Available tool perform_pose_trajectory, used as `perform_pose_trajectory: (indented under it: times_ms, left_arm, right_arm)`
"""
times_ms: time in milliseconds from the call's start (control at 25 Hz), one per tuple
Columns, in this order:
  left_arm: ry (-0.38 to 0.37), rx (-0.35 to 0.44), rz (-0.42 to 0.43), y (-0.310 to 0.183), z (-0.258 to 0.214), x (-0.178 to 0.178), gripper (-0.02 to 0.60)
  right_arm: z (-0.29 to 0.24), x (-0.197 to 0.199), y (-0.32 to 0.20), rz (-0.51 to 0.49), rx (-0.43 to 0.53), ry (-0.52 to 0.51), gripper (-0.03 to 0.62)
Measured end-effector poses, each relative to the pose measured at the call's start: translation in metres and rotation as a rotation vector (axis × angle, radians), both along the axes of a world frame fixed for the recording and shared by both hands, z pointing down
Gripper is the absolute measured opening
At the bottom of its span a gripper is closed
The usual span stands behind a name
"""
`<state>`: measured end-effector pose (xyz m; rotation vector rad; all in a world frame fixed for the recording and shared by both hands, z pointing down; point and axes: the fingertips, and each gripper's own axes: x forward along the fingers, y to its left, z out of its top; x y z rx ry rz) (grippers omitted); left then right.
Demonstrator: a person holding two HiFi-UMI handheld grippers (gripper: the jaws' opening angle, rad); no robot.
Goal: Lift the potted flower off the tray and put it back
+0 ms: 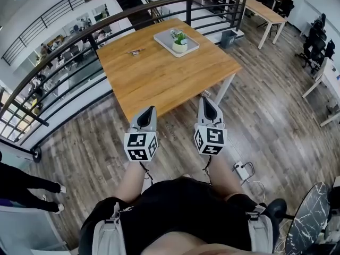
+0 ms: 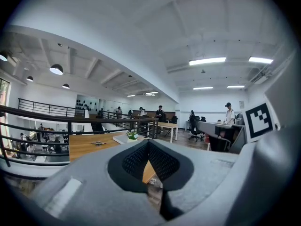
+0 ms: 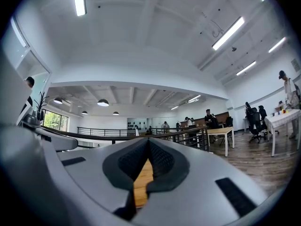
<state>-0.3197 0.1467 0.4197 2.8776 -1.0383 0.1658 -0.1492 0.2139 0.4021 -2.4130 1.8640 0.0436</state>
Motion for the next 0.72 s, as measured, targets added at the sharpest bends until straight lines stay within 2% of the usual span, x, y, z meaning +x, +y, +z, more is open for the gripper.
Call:
perform_pose_trajectory:
  times_ms: [720]
  left_arm:
    - [0.009,0.022,0.002,0.014,0.003,0.077,0.012]
  right_arm:
    - [0.009,0.066,0.004,-0.037,-0.015,0.003,-0.003]
